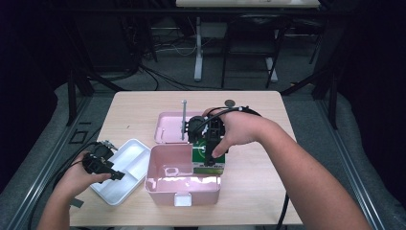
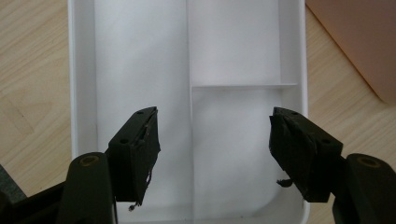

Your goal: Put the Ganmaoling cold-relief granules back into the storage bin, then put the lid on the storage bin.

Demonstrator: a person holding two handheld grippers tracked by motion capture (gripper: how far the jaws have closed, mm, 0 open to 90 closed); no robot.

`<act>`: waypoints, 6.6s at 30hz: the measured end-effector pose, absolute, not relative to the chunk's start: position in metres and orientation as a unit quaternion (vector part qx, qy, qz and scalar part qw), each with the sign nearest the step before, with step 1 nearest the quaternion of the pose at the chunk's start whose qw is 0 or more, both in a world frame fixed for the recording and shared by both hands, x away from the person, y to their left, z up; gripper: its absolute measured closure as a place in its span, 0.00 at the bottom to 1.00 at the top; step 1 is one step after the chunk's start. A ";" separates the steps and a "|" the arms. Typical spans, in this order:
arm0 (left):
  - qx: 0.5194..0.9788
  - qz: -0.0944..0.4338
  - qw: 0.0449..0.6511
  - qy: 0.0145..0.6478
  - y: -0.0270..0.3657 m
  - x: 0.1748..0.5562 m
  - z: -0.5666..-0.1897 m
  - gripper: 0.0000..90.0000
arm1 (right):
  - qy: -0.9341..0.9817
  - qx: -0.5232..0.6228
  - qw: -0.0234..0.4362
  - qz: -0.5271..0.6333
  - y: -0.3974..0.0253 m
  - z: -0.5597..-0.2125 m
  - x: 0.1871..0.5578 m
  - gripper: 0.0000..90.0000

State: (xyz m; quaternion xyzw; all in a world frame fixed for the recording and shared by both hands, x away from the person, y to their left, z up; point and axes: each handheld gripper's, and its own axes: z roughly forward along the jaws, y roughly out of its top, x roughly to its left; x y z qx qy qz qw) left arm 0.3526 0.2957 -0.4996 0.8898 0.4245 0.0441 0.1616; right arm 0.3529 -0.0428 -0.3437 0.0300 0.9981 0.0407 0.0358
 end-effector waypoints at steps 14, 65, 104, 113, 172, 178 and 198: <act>0.890 0.044 0.161 0.424 0.296 0.353 -0.500 0.37 | 0.999 0.023 0.034 0.031 -0.031 -0.355 0.353 0.19; 0.891 0.042 0.157 0.425 0.297 0.354 -0.503 0.37 | 0.999 0.031 0.000 0.026 -0.029 -0.446 0.367 0.18; 0.892 0.038 0.152 0.423 0.296 0.355 -0.507 0.37 | 0.999 0.044 -0.011 0.019 -0.029 -0.470 0.374 0.22; 0.891 0.038 0.153 0.426 0.296 0.355 -0.507 0.37 | 0.998 0.052 0.003 0.030 -0.035 -0.459 0.372 0.22; 0.890 0.029 0.116 0.441 0.298 0.359 -0.498 0.68 | 0.966 0.219 0.083 0.112 -0.151 -0.438 0.362 0.37; 0.889 0.035 0.119 0.441 0.300 0.358 -0.497 0.68 | 0.950 0.262 0.095 0.141 -0.157 -0.444 0.360 0.37; 0.896 0.037 0.095 0.432 0.290 0.365 -0.493 0.76 | 0.904 0.333 0.083 0.256 -0.178 -0.449 0.355 0.42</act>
